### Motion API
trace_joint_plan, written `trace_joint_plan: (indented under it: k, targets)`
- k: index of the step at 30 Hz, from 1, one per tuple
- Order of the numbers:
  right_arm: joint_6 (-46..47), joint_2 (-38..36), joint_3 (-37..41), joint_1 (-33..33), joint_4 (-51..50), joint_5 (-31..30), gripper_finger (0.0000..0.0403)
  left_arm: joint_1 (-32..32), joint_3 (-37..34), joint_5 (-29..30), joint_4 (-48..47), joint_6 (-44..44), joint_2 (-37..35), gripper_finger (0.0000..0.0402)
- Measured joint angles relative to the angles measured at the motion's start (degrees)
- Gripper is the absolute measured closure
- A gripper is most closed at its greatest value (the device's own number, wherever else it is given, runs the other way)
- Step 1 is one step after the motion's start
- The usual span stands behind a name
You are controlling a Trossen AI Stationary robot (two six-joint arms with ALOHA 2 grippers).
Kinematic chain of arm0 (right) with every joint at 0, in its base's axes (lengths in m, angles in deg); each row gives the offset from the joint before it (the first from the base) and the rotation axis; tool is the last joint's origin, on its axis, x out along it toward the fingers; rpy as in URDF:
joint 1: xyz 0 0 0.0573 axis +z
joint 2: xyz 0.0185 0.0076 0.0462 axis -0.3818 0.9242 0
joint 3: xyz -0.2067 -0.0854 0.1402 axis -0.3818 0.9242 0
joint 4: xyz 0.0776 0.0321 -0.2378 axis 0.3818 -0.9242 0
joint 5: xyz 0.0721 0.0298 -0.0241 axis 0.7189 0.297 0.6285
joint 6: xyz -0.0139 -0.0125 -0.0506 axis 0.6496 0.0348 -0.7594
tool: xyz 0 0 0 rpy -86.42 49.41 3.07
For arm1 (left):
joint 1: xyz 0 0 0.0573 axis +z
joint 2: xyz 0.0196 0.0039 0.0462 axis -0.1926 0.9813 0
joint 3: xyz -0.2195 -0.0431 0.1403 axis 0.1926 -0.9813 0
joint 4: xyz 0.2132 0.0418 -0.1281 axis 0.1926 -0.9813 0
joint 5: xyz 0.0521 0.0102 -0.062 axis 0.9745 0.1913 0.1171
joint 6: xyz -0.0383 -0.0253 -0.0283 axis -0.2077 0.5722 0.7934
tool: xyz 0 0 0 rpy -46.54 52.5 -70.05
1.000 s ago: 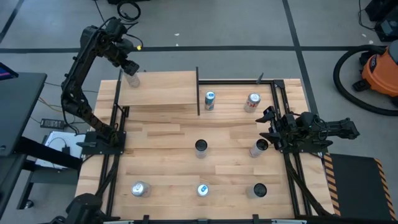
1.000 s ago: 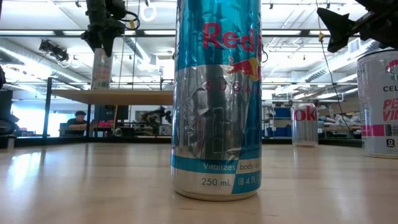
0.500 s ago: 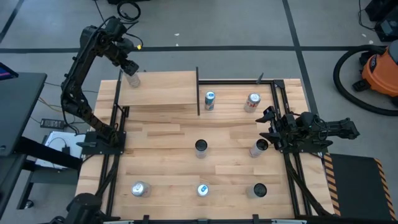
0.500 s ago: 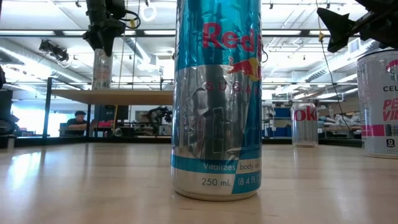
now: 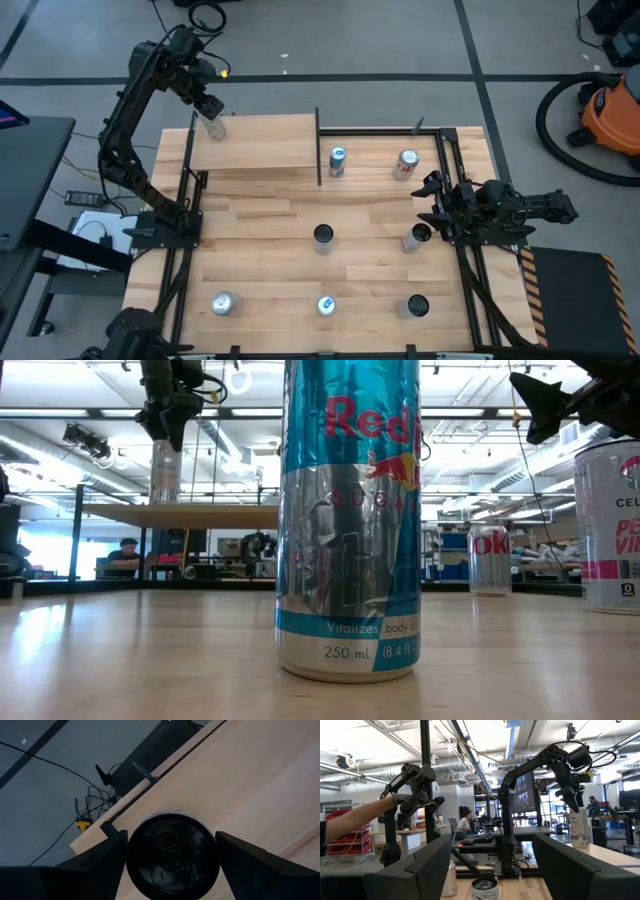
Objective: Place canned beverage on shelf
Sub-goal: Put the left white-yellow can on the shelf, then put the left white-pink soda can on the shelf
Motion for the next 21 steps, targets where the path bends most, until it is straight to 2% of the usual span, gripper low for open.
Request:
trace_joint_plan:
  k: [21]
  targets:
    - [-0.01,0.00,-0.01,-0.01,0.00,0.02,0.0117,-0.61,0.07,0.01,0.86,0.13,-2.77,0.0102]
